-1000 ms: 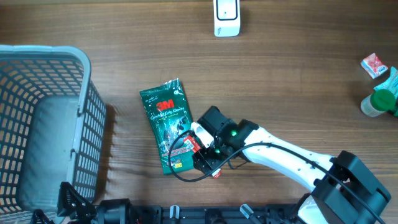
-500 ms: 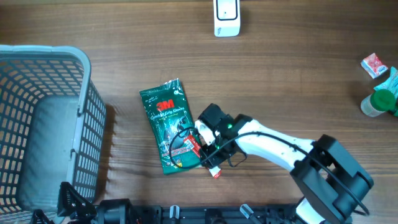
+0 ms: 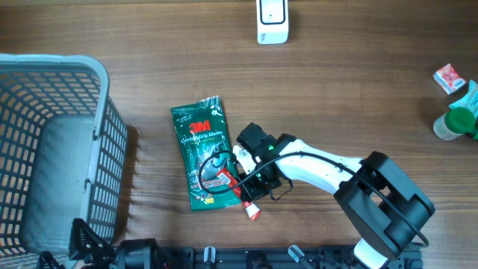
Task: Scan the item barcode
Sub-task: 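Close the right gripper on the red stick and lift it, then raise the red stick's barcode in front of the white scanner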
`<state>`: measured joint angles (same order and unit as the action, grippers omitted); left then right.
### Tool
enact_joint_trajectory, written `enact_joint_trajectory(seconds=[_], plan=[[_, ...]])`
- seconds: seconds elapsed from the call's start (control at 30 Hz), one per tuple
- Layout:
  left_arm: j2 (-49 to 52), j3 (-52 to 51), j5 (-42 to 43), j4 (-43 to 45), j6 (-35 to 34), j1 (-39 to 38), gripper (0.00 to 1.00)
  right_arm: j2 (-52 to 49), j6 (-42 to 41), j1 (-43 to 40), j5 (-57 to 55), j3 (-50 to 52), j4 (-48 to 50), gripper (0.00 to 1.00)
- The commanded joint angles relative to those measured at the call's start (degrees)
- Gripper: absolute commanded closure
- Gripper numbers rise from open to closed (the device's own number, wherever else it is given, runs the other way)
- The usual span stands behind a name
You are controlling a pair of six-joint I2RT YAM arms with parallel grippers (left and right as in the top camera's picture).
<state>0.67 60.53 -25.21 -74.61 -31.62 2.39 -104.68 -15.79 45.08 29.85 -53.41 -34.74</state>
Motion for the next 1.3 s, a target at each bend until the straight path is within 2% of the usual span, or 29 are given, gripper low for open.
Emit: enact_joint_trajectory(seconds=[0.0, 0.07, 0.23, 0.4, 0.57, 0.9, 1.07, 1.13, 1.17, 1.27], plan=[[-0.4, -1.1, 0.5, -1.2, -0.4, 0.1, 0.0, -0.5, -1.0, -0.2, -6.6, 0.5, -3.3, 0.96], [-0.4, -1.1, 0.5, -1.2, -0.4, 0.1, 0.0, 3.4, -1.0, -0.6, -8.0, -1.2, -5.1, 0.96], [-0.4, -1.1, 0.5, -1.2, -0.4, 0.1, 0.0, 21.4, -0.9, -0.6, -13.1, -3.4, -5.7, 0.95], [-0.4, -1.1, 0.5, -1.2, -0.4, 0.1, 0.0, 38.2, -0.7, -0.6, -13.4, -3.4, -7.0, 0.95], [-0.4, -1.1, 0.5, -1.2, -0.4, 0.1, 0.0, 49.5, 1.8, -0.6, -12.9, -3.4, -10.2, 0.95], [-0.4, -1.1, 0.5, -1.2, -0.4, 0.1, 0.0, 46.7, 2.4, -0.6, -12.1, -3.4, -10.8, 0.95], [-0.4, -1.1, 0.5, -1.2, -0.4, 0.1, 0.0, 43.3, 6.1, -0.6, -12.3, -3.4, -9.1, 0.96], [-0.4, -1.1, 0.5, -1.2, -0.4, 0.1, 0.0, 42.4, 11.2, -0.6, -16.4, -3.4, -6.7, 0.95], [-0.4, -1.1, 0.5, -1.2, -0.4, 0.1, 0.0, 41.6, 13.4, -0.6, -21.9, -3.4, -5.7, 0.95], [-0.4, -1.1, 0.5, -1.2, -0.4, 0.1, 0.0, 38.6, 13.7, -0.6, -38.0, -3.3, -1.3, 0.95]])
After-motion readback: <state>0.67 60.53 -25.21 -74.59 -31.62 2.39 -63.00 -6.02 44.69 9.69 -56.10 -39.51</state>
